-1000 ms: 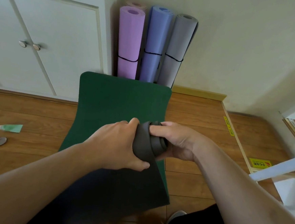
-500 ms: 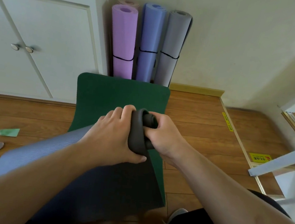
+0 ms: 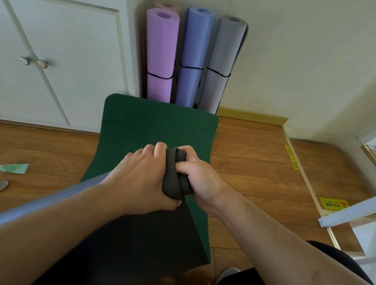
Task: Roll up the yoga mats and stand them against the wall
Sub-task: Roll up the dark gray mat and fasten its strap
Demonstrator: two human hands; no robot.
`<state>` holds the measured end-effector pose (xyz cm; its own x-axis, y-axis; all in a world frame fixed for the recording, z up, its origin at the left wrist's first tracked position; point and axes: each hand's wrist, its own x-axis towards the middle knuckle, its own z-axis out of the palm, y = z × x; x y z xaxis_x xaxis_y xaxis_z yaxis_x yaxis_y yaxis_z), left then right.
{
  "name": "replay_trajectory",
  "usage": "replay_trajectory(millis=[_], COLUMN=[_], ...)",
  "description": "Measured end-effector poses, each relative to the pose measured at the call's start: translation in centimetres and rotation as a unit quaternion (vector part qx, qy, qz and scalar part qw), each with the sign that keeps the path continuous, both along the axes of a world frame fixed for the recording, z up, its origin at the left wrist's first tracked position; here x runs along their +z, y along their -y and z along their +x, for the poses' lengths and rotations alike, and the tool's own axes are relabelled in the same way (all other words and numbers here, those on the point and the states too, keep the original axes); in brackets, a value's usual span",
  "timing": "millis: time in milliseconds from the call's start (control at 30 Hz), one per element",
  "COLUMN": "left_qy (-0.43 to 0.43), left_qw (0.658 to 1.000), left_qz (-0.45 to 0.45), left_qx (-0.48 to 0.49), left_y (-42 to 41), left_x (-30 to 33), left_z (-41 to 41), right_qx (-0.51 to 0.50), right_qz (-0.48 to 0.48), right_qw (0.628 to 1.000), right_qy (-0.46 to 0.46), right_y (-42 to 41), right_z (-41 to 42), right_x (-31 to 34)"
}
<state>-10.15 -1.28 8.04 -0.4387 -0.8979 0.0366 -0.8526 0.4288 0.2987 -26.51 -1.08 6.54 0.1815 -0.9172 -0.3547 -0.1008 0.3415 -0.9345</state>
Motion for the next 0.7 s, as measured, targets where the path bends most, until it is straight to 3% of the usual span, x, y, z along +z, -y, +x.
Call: replay_trajectory(millis=[100,200,267,400,500,700], left_qy=[-0.001,0.004,0.006,0.006,-0.023,-0.022], left_qw=[1.0,1.0,1.0,1.0,0.999,0.999], left_qz=[0.017,0.015,0.013,0.015,0.02,0.02], left_qx=[0.002,-0.002,-0.003,-0.024,-0.038,-0.023], left_y=[-0.3,-0.3,-0.2,-0.8,-1.2,-0.8], left_x=[0.0,0.4,0.6,0.4,0.3,0.0], left_z=[0.1,0.2,0.3,-0.7,-1.5,-1.3], right_qx=[-0.008,0.005,-0.006,-0.097,-0.094,-0.108], right_qz=[0.04,0.06,0.063,-0.055,-0.06,-0.035], right_qw=[0.996,0.994,0.996,0.993,0.988,0.991], right_qy=[0.076,0.087,0.067,-0.045,-0.106,-0.068], right_y=[-0.2,-0.5,-0.5,0.3,0.1,0.1], right_z=[-0.6,-1.2,-1.4,-0.7,0.9,1.4], right_x=[-0.2,-0.1,0.4,1.5,1.3,1.0])
